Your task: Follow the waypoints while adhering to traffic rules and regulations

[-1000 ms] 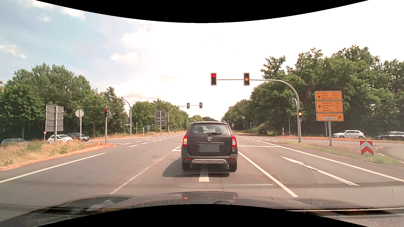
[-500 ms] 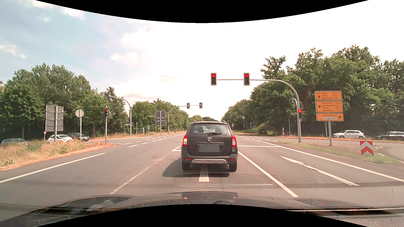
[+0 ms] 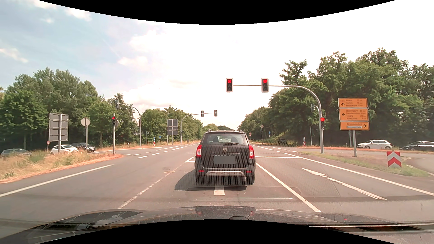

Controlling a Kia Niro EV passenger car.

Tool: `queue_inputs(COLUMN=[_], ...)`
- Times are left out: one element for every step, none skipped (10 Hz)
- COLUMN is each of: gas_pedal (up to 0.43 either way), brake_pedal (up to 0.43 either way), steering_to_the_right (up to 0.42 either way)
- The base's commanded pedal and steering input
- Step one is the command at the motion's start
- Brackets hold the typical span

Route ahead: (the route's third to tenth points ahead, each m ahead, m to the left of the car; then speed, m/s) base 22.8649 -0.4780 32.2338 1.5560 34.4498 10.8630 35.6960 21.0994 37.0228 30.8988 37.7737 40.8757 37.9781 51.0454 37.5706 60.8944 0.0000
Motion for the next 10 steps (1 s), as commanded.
queue_inputs(gas_pedal=[0.0, 0.0, 0.0, 0.0, 0.0, 0.0, 0.0, 0.0, 0.0, 0.0], brake_pedal=[0.177, 0.177, 0.171, 0.177, 0.177, 0.177, 0.171, 0.171, 0.177, 0.171], steering_to_the_right=[0.0, 0.0, 0.0, 0.0, 0.0, 0.0, 0.0, 0.0, 0.0, 0.0])
